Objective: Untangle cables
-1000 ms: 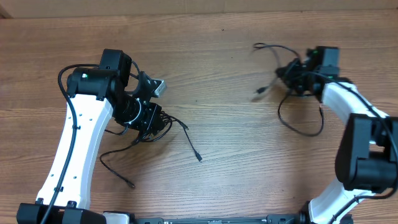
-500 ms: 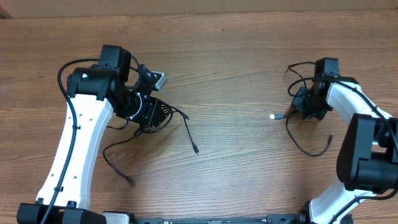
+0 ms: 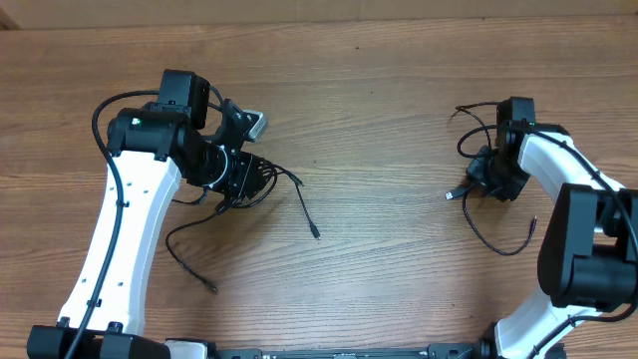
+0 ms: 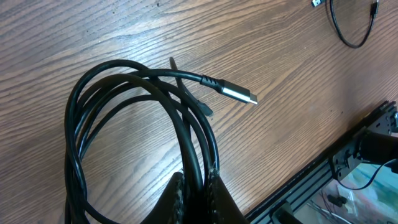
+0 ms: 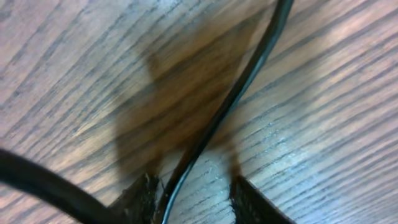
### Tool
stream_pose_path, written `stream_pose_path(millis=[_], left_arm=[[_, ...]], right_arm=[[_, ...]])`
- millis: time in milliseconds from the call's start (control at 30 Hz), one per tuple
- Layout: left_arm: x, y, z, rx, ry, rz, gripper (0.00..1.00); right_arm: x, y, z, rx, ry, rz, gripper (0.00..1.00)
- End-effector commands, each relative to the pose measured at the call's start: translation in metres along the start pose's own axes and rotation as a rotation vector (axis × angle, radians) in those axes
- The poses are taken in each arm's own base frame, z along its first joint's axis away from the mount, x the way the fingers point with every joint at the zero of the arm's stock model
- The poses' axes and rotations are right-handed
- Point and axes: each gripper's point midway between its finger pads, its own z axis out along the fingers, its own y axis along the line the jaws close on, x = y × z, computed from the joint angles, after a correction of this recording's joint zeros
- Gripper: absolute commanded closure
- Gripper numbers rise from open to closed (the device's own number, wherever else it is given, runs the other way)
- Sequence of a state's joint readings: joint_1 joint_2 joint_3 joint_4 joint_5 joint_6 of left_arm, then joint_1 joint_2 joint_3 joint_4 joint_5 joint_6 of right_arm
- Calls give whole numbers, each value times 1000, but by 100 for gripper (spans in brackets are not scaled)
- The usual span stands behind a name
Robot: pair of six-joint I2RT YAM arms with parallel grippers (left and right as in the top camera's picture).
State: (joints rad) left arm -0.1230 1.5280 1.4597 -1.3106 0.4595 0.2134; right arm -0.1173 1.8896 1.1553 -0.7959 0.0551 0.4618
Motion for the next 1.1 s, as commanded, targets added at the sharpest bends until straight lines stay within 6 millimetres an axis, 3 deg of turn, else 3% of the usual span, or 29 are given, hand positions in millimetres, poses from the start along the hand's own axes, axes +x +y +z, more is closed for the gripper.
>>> stream_pose_path(millis=[0,67,200,300,400,500,600,700,933,1067], left_arm=[[-6,-3,-6,-2,-34,26,95],[-7,-3,-6,-3,-37,27,95],[-7,-3,-6,-3,-36,27,94],[-7,-3,-6,-3,-36,27,94],[-7,-3,-6,-3,-36,27,94],[-7,-3,-6,-2,-36,26,94],[-7,-3,-6,-2,-36,2,94],[-7,-3,-6,-2,-36,0,94],[-7,-3,-6,-2,-36,-50,91],[-8,-3,-6,-1,-40,-102,90]], right_arm=[[21,0,12,-40,51,37,79],[24,0,20,-57,38,53,95],[1,12,25,-119,-73,34,96],[-39,19,11,-140,-210,0,96],[-88,0,-16,-54,-350,59,96],[-143,-30,-55,13,-488,94,96],[-185,-64,-86,45,-596,106,96],[-216,-106,-105,79,-702,125,96],[-248,-207,-133,185,-853,225,96],[-262,-253,-148,255,-946,241,96]])
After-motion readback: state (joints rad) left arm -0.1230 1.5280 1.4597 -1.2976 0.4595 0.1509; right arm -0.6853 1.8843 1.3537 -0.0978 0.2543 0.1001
